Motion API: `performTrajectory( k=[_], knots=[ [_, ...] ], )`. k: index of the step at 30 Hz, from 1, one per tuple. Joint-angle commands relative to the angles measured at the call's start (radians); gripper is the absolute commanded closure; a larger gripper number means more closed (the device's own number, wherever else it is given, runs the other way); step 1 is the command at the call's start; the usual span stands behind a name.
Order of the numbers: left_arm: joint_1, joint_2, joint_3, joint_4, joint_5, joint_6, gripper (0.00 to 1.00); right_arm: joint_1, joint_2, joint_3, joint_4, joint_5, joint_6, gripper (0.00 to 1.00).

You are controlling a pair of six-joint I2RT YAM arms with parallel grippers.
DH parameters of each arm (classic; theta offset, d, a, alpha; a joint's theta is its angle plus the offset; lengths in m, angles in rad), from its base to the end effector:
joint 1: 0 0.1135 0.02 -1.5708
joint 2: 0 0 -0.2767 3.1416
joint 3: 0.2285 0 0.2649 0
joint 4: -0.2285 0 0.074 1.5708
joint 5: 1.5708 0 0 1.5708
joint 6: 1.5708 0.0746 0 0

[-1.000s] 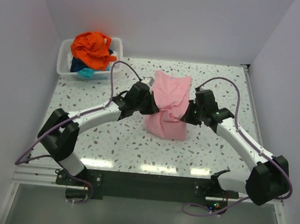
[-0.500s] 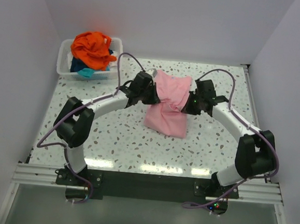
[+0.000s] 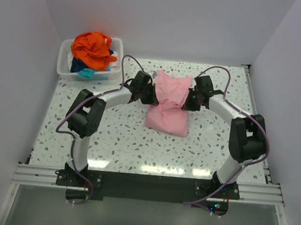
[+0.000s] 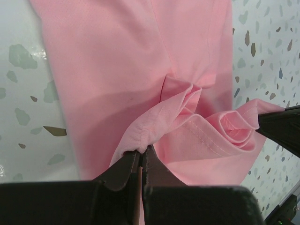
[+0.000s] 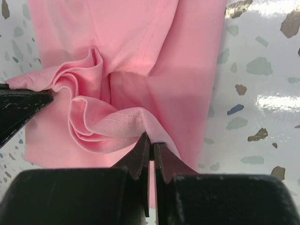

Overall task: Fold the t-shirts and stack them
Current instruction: Fold the tshirt

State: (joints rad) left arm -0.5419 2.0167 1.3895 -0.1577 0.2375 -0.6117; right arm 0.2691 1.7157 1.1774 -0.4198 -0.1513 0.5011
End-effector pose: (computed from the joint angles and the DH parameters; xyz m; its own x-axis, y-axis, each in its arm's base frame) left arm 0.4083 -0.2663 0.1568 -0.8655 -0.1304 -0.4837 0.1794 0.8207 -0.5424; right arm 0.3799 0.1164 0.1857 -0.8581 0.2560 -0.4451 0.0751 0.9201 0.3844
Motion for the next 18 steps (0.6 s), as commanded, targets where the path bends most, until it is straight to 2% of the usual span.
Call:
performTrajectory(
  k=[1, 11, 13, 17, 18],
  knots=[
    [0.02, 0.02, 0.058, 0.02, 0.046, 0.023, 1.0, -0.013, 0.037, 0.065, 0.036, -0.01, -0.026, 1.0],
    [0.043, 0.074, 0.1, -0.028, 0.039, 0.023, 0.98, -0.042, 0.125, 0.111, 0.013, 0.001, -0.021, 0.98],
    [0.046, 0.07, 0.105, -0.031, 0.036, 0.023, 0.91, -0.045, 0.134, 0.123, 0.01, 0.001, -0.019, 0.93],
    [0.046, 0.05, 0.114, -0.028, 0.058, 0.021, 0.58, -0.048, 0.15, 0.16, -0.036, -0.001, -0.03, 0.73],
    [0.046, 0.042, 0.111, -0.014, 0.075, 0.018, 0.52, -0.048, 0.148, 0.172, -0.04, -0.004, -0.035, 0.65]
  ],
)
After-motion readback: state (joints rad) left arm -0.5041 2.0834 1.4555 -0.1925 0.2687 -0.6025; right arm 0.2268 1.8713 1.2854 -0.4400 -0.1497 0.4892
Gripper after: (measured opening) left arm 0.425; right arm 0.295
